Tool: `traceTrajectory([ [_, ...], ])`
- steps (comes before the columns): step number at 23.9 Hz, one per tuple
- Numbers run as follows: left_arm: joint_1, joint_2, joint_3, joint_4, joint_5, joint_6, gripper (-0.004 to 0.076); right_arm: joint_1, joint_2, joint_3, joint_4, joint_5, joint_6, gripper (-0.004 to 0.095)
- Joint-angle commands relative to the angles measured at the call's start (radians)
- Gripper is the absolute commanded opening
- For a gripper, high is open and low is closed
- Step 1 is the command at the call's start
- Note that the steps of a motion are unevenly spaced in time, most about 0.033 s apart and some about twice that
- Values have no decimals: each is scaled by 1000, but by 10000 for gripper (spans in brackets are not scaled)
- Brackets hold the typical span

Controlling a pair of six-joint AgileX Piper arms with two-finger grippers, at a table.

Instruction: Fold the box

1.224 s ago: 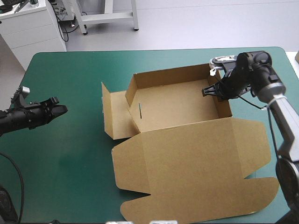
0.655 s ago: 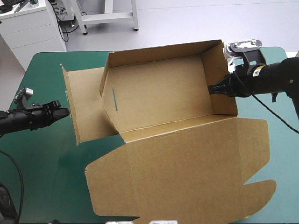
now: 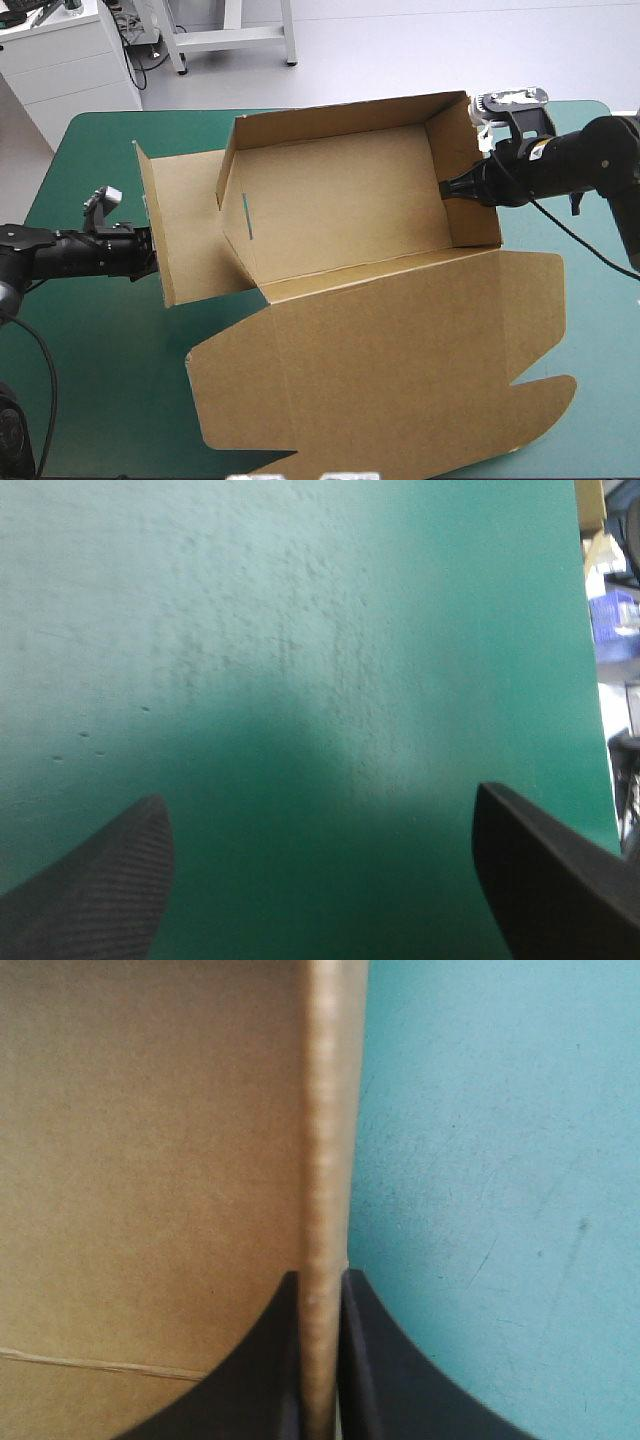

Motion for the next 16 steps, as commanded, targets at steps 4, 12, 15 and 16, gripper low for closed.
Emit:
traceTrajectory([
  [4, -119, -29, -26, -73, 17, -7, 586, -2, 21, -31, 42, -47, 20, -23],
  [12, -194, -37, -75, -218, 122, 26, 586, -8, 51, -31, -76, -72, 64, -23],
  [15, -248, -37, -87, -307, 133, 39, 586, -13, 53, -31, -105, -73, 64, -23],
  [16, -267, -37, -91, -312, 133, 42, 586, -13, 55, -31, -113, -73, 64, -23],
])
